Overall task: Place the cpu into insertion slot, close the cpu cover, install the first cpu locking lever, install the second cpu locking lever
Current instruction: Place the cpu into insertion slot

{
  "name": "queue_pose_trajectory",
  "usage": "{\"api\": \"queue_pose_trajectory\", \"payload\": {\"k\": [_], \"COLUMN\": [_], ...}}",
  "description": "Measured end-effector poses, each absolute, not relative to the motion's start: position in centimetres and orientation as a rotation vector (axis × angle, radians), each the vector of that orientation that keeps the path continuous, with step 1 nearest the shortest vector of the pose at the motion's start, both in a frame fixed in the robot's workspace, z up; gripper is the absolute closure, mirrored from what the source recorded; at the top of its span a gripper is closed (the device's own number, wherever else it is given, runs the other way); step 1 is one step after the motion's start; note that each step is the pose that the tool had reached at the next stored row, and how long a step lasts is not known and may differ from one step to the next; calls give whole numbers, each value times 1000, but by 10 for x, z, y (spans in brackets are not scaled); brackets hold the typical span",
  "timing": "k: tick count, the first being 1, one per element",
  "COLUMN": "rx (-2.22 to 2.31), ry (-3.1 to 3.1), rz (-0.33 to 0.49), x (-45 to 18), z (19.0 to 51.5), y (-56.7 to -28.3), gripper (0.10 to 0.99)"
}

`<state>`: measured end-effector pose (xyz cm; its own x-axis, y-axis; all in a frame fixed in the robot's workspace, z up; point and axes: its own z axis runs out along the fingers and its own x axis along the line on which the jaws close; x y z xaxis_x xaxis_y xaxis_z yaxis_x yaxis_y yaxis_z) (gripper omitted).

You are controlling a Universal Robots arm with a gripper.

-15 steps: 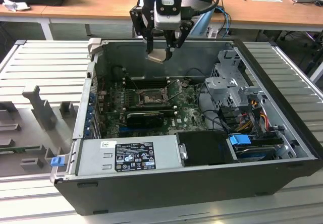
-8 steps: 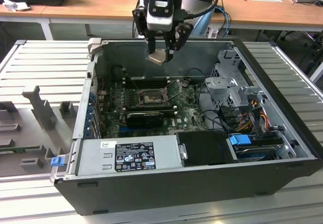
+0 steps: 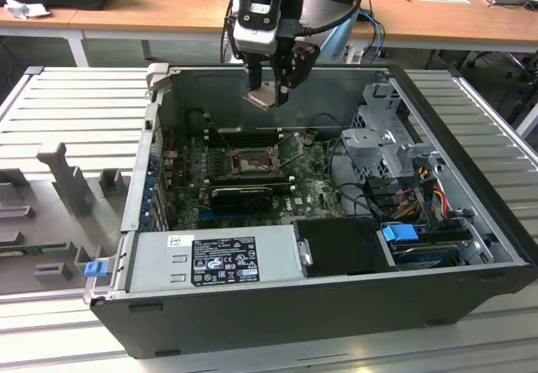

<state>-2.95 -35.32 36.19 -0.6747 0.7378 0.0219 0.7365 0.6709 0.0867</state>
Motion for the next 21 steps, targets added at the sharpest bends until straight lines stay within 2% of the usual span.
{"api": "queue_pose_trajectory", "payload": {"k": [21], "rx": [1636], "ry": [2646], "rz": [130], "x": [-30], "z": [355], "y": [-353], "gripper": [561]}}
